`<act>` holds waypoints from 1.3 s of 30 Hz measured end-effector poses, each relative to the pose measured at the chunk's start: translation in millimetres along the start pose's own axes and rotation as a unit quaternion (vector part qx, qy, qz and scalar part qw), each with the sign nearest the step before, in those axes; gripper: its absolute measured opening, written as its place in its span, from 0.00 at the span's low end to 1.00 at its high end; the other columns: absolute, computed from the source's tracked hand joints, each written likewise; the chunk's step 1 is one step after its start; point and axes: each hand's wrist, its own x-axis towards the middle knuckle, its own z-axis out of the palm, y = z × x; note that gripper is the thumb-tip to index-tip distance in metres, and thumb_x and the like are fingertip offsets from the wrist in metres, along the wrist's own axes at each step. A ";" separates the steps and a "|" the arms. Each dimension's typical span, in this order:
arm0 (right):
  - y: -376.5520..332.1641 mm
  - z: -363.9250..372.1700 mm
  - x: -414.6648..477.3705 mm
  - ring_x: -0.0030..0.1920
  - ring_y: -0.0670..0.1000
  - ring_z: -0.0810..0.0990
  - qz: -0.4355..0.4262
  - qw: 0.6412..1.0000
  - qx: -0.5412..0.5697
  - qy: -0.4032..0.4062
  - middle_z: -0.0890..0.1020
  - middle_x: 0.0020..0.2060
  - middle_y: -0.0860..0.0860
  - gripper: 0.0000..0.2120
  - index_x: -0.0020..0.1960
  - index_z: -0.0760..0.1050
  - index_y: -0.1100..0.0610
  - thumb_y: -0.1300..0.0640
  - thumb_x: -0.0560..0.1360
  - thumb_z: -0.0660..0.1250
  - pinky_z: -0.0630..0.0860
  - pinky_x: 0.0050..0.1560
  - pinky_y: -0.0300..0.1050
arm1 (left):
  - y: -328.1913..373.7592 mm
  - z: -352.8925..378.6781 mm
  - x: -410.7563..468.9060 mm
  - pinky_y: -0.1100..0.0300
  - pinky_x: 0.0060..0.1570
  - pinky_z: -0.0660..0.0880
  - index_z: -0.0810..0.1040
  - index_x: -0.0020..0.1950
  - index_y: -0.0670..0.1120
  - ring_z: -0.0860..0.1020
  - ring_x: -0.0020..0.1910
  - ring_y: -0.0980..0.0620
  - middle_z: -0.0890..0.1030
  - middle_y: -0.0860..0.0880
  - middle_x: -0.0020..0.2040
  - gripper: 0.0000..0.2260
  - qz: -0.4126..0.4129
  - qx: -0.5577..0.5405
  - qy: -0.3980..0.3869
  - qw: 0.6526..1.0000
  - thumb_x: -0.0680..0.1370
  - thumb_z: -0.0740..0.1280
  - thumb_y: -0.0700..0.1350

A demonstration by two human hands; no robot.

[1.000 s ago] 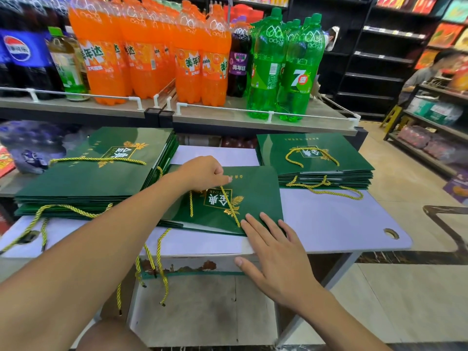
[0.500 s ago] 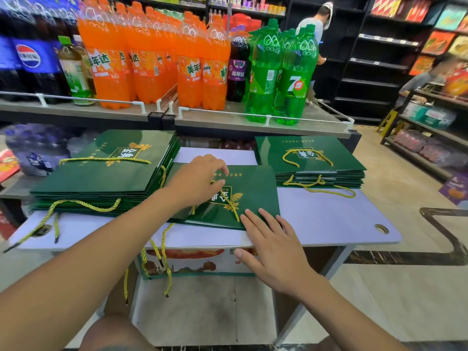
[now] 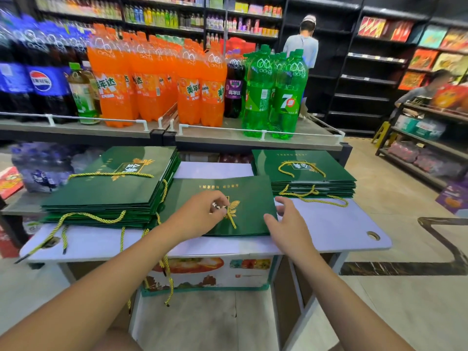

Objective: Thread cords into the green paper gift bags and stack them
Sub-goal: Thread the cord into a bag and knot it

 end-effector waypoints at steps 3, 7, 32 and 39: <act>-24.3 -16.7 0.3 0.56 0.45 0.81 -0.025 0.980 0.195 0.012 0.79 0.56 0.45 0.18 0.67 0.70 0.46 0.60 0.81 0.67 0.76 0.48 0.35 | 24.0 -17.6 -1.1 0.55 0.55 0.78 0.76 0.58 0.56 0.77 0.51 0.58 0.79 0.58 0.57 0.07 -0.041 -0.048 -0.027 0.998 0.84 0.63 0.56; -68.9 -34.5 -4.6 0.61 0.46 0.82 -0.101 0.943 0.316 -0.025 0.81 0.61 0.42 0.15 0.65 0.75 0.43 0.46 0.79 0.63 0.76 0.65 0.50 | 80.8 -58.3 -1.9 0.45 0.53 0.83 0.70 0.67 0.55 0.79 0.56 0.47 0.75 0.51 0.65 0.20 -0.107 -0.093 -0.053 0.989 0.84 0.52 0.66; -49.2 -36.9 36.0 0.56 0.53 0.84 0.026 0.941 0.326 -0.090 0.79 0.67 0.52 0.23 0.74 0.64 0.46 0.55 0.82 0.67 0.84 0.54 0.52 | 76.1 -168.1 -27.8 0.39 0.46 0.82 0.76 0.61 0.46 0.83 0.48 0.40 0.81 0.43 0.51 0.18 -0.004 -0.536 0.133 0.834 0.80 0.50 0.40; -1.4 -68.6 38.2 0.55 0.52 0.86 0.003 0.964 0.242 -0.110 0.86 0.59 0.50 0.15 0.67 0.79 0.50 0.61 0.81 0.68 0.82 0.46 0.46 | 24.2 -96.4 -47.4 0.42 0.52 0.83 0.78 0.68 0.44 0.82 0.55 0.40 0.82 0.41 0.60 0.20 -0.106 -0.495 0.115 0.855 0.82 0.54 0.34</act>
